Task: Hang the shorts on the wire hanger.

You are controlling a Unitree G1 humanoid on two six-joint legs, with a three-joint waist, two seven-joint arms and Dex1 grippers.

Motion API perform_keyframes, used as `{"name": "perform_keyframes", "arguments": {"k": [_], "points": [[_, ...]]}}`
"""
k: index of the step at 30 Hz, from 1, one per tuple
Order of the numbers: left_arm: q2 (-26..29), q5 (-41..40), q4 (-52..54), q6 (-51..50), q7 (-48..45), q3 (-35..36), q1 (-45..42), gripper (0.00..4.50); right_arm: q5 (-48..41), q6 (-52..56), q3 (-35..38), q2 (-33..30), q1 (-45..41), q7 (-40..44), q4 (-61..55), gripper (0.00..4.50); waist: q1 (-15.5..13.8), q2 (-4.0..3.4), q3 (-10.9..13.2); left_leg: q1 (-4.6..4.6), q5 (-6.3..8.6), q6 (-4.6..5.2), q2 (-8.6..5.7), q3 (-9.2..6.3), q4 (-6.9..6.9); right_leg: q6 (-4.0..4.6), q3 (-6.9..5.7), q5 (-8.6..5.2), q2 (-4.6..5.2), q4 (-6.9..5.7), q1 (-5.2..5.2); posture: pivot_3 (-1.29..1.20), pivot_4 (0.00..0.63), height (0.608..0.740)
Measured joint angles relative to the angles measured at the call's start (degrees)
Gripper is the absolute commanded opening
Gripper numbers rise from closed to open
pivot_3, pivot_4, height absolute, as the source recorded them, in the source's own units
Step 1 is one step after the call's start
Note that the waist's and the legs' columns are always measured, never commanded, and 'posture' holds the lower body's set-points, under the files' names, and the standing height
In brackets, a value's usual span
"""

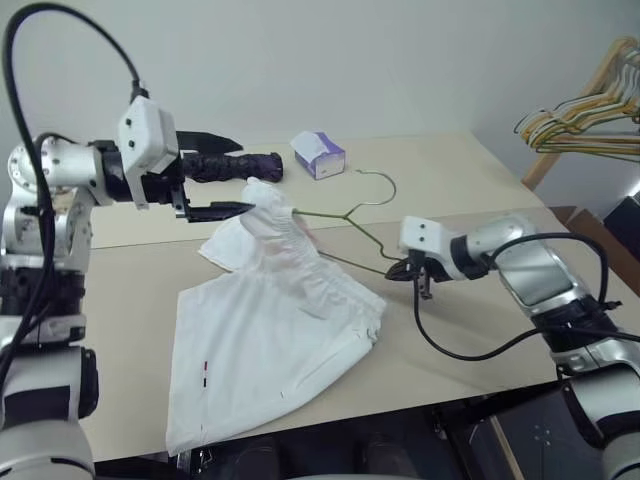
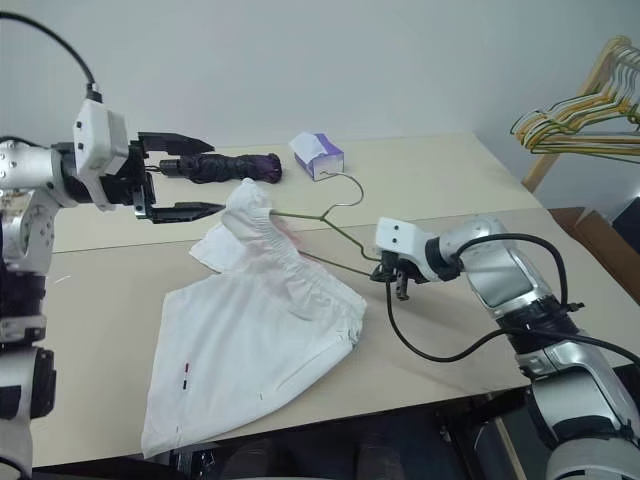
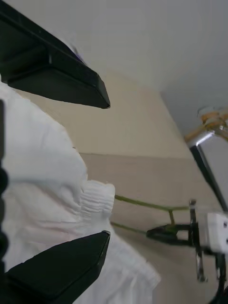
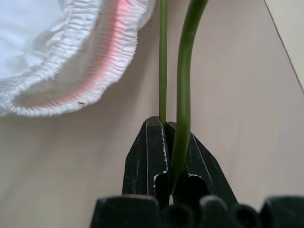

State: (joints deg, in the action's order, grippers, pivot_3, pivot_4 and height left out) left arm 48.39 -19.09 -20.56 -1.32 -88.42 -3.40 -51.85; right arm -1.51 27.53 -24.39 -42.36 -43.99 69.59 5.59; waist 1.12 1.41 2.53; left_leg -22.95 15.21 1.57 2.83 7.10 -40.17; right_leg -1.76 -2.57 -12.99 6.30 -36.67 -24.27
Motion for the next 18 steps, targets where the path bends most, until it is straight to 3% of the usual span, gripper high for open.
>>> {"name": "perform_keyframes", "arguments": {"k": [6,12,15,18], "points": [[1.92,1.19,-7.71,6.74,-3.83,-13.42,-6.5,4.47,2.32,0.45,-2.08,2.55,-2.01,0.72,0.88,0.0,-0.39,0.0,0.0,-0.25,0.08,0.14,0.02,-0.07,-0.22,0.0,-0.05,0.0,0.0,-0.08,-0.13,0.03,0.0,0.74],[-0.2,2.16,-16.18,10.45,-3.88,-20.73,-11.64,4.47,3.68,0.77,-2.32,3.34,-2.42,0.81,0.89,0.0,-0.35,0.0,0.0,-0.31,0.09,0.17,0.02,-0.09,-0.28,-0.02,-0.07,-0.01,0.01,-0.1,-0.16,0.01,0.0,0.74],[-0.97,2.37,-18.76,11.27,-3.89,-25.13,-12.99,3.93,3.68,1.8,-2.34,3.87,-2.42,1.13,0.53,0.0,-0.21,0.0,0.0,-0.33,0.17,0.3,0.02,-0.1,-0.3,-0.02,-0.06,-0.01,0.0,-0.12,-0.18,0.01,0.0,0.74],[-1.17,2.36,-21.15,11.42,-3.89,-27.29,-13.47,2.99,3.82,2.44,-2.33,3.85,-2.42,1.15,0.48,0.0,0.05,0.0,0.01,-0.36,0.21,0.37,0.03,-0.09,-0.3,-0.02,-0.06,-0.01,0.01,-0.13,-0.24,0.0,0.0,0.74]]}}
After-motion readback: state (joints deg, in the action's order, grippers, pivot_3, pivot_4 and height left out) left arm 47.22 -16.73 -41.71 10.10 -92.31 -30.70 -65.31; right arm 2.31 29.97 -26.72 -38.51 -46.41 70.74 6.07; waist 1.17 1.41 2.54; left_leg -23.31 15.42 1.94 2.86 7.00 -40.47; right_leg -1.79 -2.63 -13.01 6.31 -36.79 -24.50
